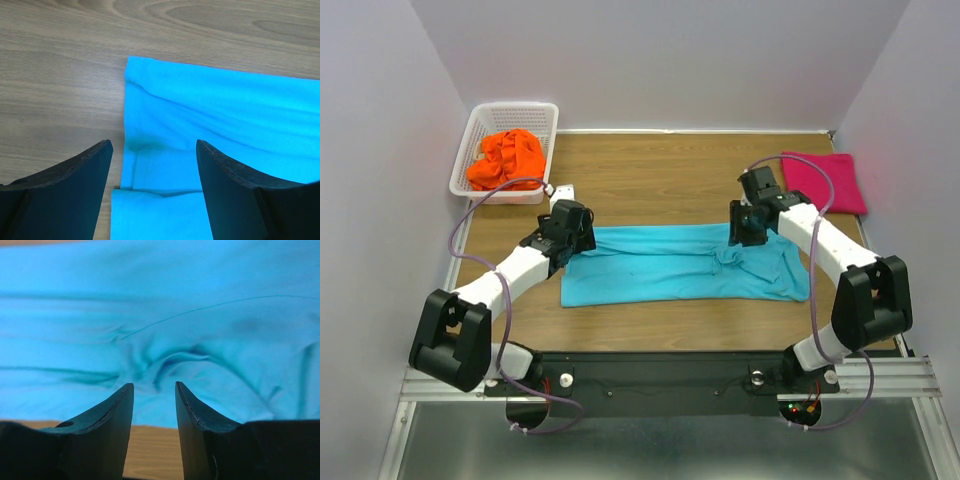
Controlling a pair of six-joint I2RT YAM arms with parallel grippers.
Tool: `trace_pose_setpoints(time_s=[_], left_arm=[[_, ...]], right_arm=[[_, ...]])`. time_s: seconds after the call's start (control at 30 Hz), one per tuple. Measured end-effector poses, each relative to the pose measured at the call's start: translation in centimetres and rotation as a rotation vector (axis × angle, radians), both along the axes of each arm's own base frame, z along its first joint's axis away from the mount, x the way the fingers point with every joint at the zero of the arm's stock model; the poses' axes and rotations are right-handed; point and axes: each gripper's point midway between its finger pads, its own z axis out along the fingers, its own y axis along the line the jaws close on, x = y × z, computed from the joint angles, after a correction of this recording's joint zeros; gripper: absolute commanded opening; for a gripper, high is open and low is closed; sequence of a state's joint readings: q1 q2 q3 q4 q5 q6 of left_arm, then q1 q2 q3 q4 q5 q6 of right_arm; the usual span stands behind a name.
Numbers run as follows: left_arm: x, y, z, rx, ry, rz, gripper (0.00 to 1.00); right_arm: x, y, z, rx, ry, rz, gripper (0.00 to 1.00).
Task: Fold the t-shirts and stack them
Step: Fold the tshirt
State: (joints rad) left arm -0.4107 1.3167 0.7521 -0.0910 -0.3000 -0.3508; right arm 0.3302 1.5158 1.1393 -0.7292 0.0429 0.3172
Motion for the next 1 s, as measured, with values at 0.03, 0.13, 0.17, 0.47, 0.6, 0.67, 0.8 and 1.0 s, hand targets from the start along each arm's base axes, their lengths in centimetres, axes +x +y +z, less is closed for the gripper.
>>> trace_pose_setpoints(time_s=[0.03,0.13,0.17,0.47,0.6,0.67,0.8,1.0], left_arm=[[0.0,0.0,0.0,0.000,0.000,-0.001,0.80],[0.0,0.0,0.0,0.000,-0.006,-0.003,0.80],[0.1,0.0,0.0,-0.001,-0.011,-0.004,0.79],[0.6,-0.2,0.7,-0.005,-0.046,-0.014,0.80],[0.6,-0.2,0.9,-0.005,-0.051,-0.016,0.80],[0.6,-0.2,0.9,-0.004,-0.051,-0.017,0.80],[0.6,-0.3,0.9,-0.005,-0.050,-0.022,0.80],[0.6,-0.4,0.9,-0.009,-0.048,-0.028,0.80]], right_arm=[[0.5,-1.3,-0.2,-0.016,0.001,-0.038,0.44],[1.1,-3.6,-1.5,-0.043,0.033,-0.104,0.43],[1.2,-3.9,-1.9,-0.049,0.043,-0.114,0.43],[2.2,-4.8,-4.4,-0.066,0.070,-0.156,0.41],[2.3,-5.0,-5.3,-0.064,0.068,-0.178,0.40],[1.9,-5.1,-5.9,-0.065,0.081,-0.184,0.40],[1.0,-5.1,-7.1,-0.064,0.112,-0.189,0.39],[-0.2,-4.5,-7.5,-0.021,0.129,-0.181,0.36]])
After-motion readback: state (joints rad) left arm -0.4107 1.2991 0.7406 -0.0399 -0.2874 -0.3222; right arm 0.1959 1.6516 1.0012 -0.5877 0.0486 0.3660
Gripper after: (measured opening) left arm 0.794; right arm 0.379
